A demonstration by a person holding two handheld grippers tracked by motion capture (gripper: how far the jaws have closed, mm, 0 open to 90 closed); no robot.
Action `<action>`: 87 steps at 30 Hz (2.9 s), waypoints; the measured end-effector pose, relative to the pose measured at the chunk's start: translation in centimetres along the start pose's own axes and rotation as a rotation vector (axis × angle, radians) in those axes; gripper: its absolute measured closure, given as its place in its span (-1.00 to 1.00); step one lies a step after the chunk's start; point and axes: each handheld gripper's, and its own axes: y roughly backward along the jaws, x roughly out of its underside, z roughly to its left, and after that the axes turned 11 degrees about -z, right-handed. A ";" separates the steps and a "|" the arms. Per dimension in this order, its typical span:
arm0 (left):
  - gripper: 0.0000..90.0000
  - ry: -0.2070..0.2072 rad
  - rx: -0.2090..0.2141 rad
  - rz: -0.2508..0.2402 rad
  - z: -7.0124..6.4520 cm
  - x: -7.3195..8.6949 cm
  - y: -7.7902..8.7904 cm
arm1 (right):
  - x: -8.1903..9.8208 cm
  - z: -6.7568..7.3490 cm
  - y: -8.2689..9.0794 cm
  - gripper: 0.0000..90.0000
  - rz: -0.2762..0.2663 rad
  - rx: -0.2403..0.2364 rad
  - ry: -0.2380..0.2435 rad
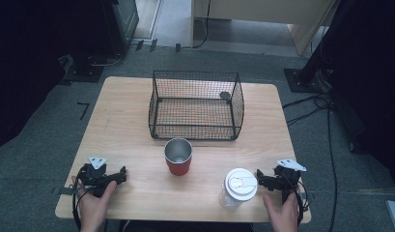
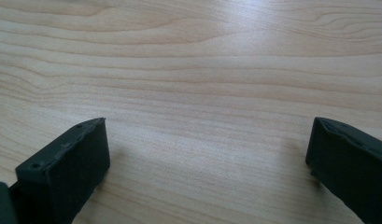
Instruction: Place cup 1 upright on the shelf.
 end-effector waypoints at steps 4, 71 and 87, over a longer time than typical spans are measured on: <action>-0.97 0.007 -0.013 0.004 -0.2 0.0 0.0 | -0.1 -0.1 -0.1 -1.00 0.002 -0.013 0.010; -1.00 -0.203 0.570 -0.144 -14.3 -4.4 3.3 | 0.0 -0.2 0.0 -1.00 0.001 -0.021 0.015; -1.00 -0.188 0.598 -0.171 -15.6 -4.8 2.6 | 0.0 -0.2 0.0 -1.00 0.001 -0.021 0.015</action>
